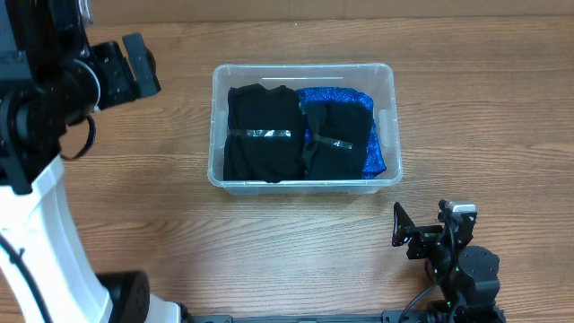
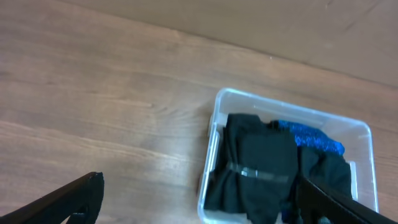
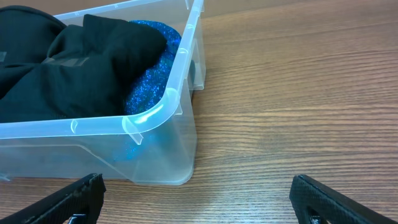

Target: Pack container

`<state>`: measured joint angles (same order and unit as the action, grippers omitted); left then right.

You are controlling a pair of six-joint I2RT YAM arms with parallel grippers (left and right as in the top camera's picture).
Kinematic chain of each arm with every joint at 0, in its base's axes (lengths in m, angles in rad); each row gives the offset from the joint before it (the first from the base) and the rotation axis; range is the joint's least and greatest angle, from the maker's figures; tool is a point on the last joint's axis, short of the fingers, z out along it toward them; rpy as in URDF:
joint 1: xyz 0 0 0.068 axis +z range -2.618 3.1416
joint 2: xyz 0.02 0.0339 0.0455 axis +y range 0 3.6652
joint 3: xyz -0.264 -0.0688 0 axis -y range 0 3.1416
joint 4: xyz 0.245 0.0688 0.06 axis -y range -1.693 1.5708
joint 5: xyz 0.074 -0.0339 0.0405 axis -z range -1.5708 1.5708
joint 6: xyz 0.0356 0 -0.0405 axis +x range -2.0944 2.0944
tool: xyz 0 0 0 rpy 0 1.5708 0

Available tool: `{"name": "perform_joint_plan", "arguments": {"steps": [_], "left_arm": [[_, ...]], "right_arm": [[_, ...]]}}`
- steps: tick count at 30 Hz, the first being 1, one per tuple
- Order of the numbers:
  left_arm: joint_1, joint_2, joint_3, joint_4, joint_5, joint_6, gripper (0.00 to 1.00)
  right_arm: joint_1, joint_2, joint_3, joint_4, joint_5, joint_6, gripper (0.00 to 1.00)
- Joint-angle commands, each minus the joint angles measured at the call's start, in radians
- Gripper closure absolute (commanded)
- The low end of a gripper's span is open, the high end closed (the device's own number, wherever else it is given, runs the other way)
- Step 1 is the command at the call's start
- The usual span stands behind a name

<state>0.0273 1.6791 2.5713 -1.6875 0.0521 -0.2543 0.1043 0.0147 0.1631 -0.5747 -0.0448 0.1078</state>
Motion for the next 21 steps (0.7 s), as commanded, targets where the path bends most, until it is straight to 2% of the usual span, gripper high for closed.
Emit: {"name": "perform_joint_plan", "arguments": {"steps": [1, 4, 10, 14, 21], "left_arm": [[0.004, -0.183, -0.189, 0.108, -0.069, 0.019, 0.0], [0.004, -0.338, -0.44, 0.327, -0.072, 0.037, 0.0], [0.004, -0.637, -0.937, 0.713, 0.046, 0.174, 0.0], [0.004, -0.821, -1.227, 0.826, 0.05, 0.173, 0.0], [0.004, -1.099, -1.611, 0.948, 0.055, 0.168, 0.0]], "right_arm": [[-0.005, -0.012, -0.012, 0.005, -0.002, 0.0, 0.0], [-0.005, -0.012, -0.012, 0.005, -0.002, 0.0, 0.0], [-0.005, -0.012, -0.012, 0.005, -0.002, 0.0, 0.0], [-0.005, -0.012, -0.012, 0.005, -0.002, 0.0, 0.0], [-0.005, -0.012, -0.012, 0.005, -0.002, 0.0, 0.0]]}}
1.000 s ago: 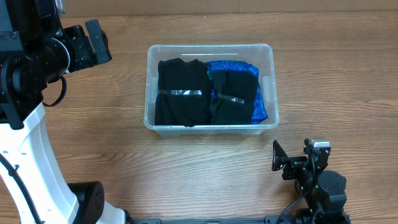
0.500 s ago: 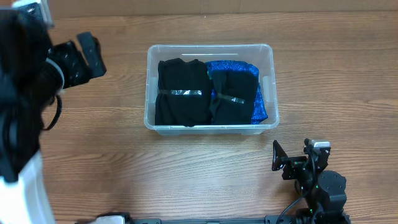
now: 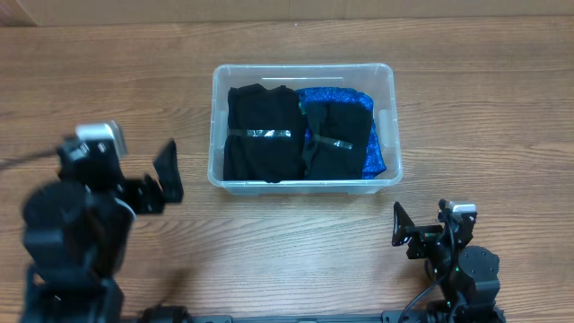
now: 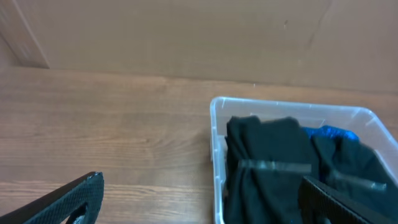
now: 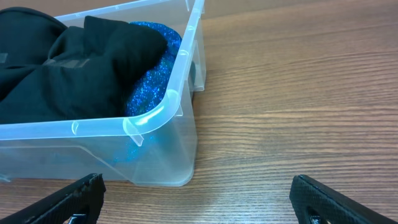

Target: Pack container

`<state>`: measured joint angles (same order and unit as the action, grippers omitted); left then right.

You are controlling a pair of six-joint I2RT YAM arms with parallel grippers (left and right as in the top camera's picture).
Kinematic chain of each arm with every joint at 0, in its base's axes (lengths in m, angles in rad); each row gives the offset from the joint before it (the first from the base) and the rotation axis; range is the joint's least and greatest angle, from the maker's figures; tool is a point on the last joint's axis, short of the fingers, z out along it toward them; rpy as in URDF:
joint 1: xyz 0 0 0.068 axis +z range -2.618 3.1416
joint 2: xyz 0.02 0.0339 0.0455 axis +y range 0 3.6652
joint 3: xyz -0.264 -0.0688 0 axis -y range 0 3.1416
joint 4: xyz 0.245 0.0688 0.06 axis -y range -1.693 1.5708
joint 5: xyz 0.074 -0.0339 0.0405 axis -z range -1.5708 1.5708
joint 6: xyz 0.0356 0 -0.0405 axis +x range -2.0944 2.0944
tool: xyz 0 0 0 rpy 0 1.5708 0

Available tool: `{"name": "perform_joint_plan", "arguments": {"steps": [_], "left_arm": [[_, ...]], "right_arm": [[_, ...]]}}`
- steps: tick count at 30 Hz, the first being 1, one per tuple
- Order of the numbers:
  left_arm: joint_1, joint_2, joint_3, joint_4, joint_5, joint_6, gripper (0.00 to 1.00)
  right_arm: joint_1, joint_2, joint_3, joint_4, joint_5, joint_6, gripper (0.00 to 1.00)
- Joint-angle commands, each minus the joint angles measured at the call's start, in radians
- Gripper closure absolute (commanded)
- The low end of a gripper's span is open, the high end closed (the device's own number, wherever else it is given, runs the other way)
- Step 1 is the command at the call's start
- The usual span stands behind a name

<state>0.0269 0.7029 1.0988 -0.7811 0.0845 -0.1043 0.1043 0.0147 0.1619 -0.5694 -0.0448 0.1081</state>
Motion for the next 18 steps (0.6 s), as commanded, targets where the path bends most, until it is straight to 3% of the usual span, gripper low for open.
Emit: {"name": "perform_joint_plan", "arguments": {"steps": [1, 7, 18], "left_arm": [[0.005, -0.16, -0.186, 0.059, 0.024, 0.01, 0.0], [0.005, -0.398, -0.495, 0.159, 0.048, -0.009, 0.0], [0.0, -0.566, -0.855, 0.311, 0.143, -0.05, 0.0]], "right_arm": [[-0.005, -0.012, -0.011, 0.0, -0.002, -0.001, 0.0], [-0.005, -0.012, -0.011, 0.0, -0.002, -0.001, 0.0], [-0.005, -0.012, -0.011, 0.0, -0.002, -0.001, 0.0]]}}
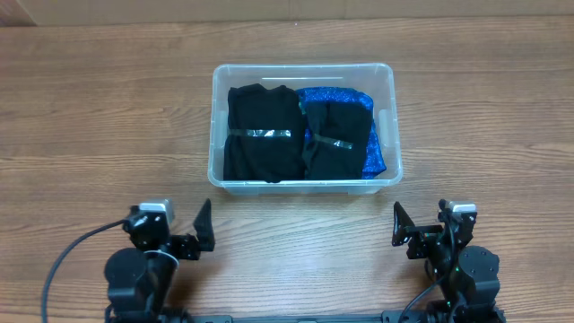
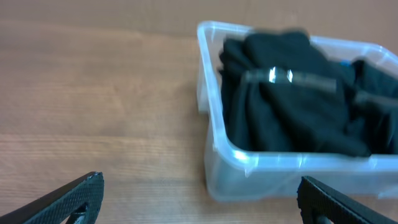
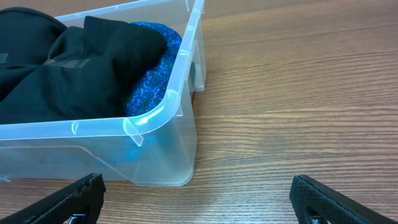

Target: Pack container

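A clear plastic container stands mid-table. Inside lie two folded black garments side by side, each with a strip of clear tape, over a glittery blue fabric at the right. The left wrist view shows the black garments in the container close ahead. My left gripper rests low at the front left, open and holding nothing. At the front right my right gripper sits open and holds nothing; its view shows the container's corner and blue fabric.
The wooden table surrounds the container on all sides. A cardboard-coloured wall runs along the table's far edge. A black cable loops from the left arm's base.
My left arm has dropped from a raised pose at the left to a low folded pose at the front left. Its camera now looks at the container's near side. The right arm is unchanged.
My left arm first stood high at the far left, open, looking down on the packed container. Then it was lower, beside the container's left front. Now it sits folded at the front edge. The container's contents and my right arm stayed the same throughout.
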`<state>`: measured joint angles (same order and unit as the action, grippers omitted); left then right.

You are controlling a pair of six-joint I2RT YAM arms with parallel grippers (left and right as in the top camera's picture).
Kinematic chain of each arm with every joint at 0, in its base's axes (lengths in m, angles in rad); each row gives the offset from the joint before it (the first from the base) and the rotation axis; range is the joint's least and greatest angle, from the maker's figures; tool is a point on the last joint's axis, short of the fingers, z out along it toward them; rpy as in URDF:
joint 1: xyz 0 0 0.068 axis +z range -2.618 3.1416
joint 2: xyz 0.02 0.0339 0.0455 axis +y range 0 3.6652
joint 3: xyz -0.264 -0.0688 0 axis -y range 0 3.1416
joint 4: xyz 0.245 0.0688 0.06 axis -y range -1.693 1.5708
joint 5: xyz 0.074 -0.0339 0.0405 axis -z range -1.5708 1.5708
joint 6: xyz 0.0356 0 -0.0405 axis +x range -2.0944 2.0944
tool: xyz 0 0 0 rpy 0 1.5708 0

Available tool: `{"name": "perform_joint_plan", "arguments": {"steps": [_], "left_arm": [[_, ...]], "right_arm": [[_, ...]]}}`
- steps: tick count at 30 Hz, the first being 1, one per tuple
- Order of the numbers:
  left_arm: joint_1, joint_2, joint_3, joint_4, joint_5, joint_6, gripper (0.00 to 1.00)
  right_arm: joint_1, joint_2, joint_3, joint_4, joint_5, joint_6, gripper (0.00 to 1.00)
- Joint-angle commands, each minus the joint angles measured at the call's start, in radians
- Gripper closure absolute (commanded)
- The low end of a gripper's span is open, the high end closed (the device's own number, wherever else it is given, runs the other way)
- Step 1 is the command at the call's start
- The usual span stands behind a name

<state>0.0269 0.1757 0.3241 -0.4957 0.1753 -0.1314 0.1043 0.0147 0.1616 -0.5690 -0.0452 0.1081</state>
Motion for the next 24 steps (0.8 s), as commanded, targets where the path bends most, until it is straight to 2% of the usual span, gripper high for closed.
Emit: {"name": "perform_joint_plan", "arguments": {"steps": [1, 9, 24], "left_arm": [[-0.003, -0.044, -0.096, 0.027, 0.052, -0.023, 0.0], [-0.029, -0.142, -0.193, 0.032, 0.037, -0.023, 0.0], [-0.03, -0.171, -0.193, 0.037, 0.032, -0.023, 0.0]], "right_arm": [[-0.005, -0.012, -0.01, 0.0, -0.002, -0.001, 0.0], [-0.005, -0.012, -0.01, 0.0, -0.002, -0.001, 0.0], [-0.005, -0.012, -0.01, 0.0, -0.002, -0.001, 0.0]]}}
